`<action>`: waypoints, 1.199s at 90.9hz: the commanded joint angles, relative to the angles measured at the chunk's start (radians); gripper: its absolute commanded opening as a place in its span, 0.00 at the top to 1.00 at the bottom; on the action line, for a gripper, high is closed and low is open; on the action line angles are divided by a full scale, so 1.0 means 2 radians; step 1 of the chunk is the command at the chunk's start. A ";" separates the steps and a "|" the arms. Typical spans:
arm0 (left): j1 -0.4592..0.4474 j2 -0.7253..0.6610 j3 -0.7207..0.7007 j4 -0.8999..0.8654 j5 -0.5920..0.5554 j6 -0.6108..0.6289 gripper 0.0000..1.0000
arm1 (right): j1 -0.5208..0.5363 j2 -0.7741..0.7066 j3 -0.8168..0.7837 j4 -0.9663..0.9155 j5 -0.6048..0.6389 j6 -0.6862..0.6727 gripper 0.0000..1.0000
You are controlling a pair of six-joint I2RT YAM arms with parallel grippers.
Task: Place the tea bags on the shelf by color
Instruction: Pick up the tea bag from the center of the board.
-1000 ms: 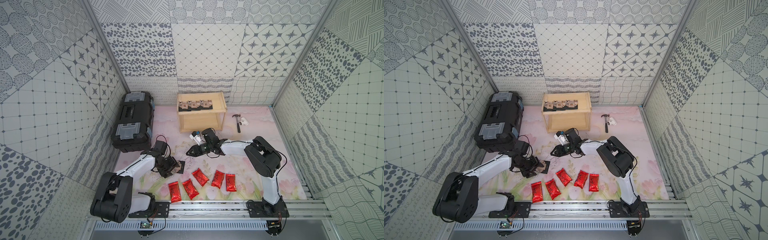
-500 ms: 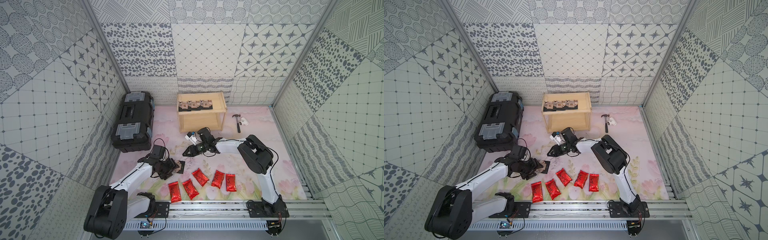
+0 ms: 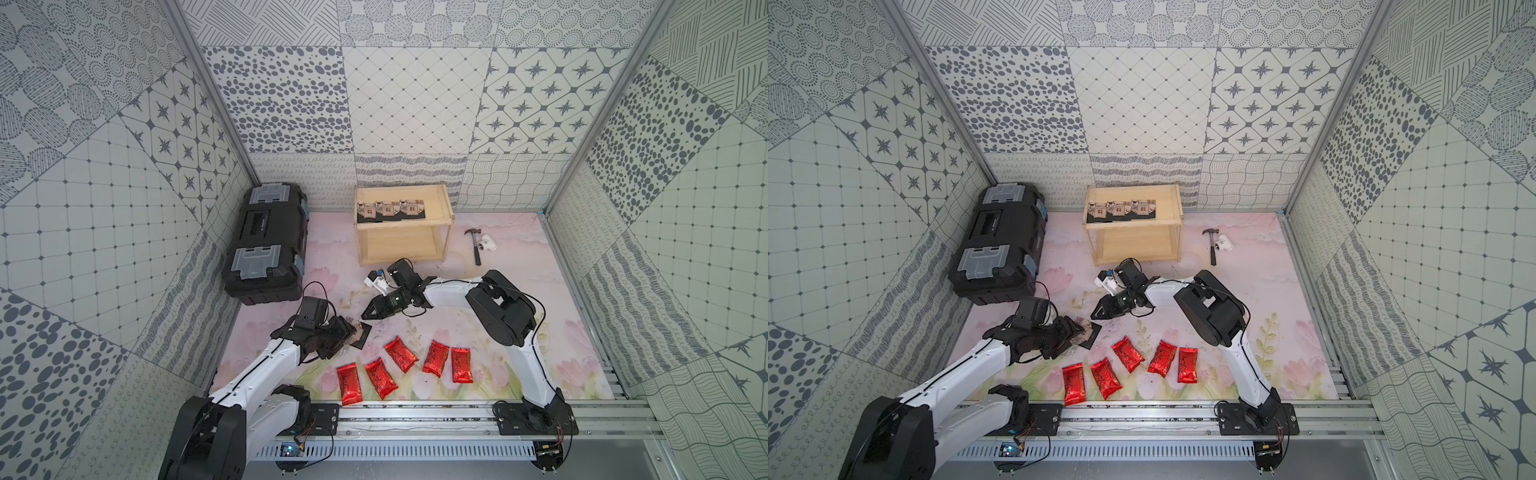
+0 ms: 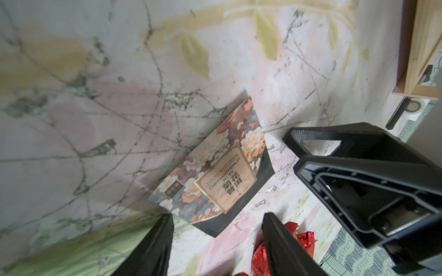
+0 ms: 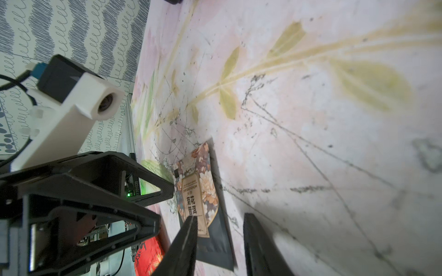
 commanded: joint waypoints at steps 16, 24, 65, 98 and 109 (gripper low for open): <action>-0.002 0.007 -0.014 0.026 -0.024 -0.005 0.36 | 0.003 0.001 -0.021 0.002 -0.006 0.004 0.64; -0.002 0.034 -0.005 0.042 -0.019 0.002 0.36 | 0.003 -0.011 -0.037 0.017 -0.008 0.017 0.64; -0.001 0.103 0.029 0.102 -0.009 0.023 0.36 | -0.009 -0.044 -0.103 0.084 -0.005 0.100 0.67; -0.001 0.137 0.071 0.110 0.012 0.069 0.35 | -0.019 -0.087 -0.147 0.121 0.013 0.139 0.67; -0.001 0.106 0.067 0.100 0.018 0.075 0.37 | -0.022 -0.102 -0.163 0.130 0.021 0.143 0.67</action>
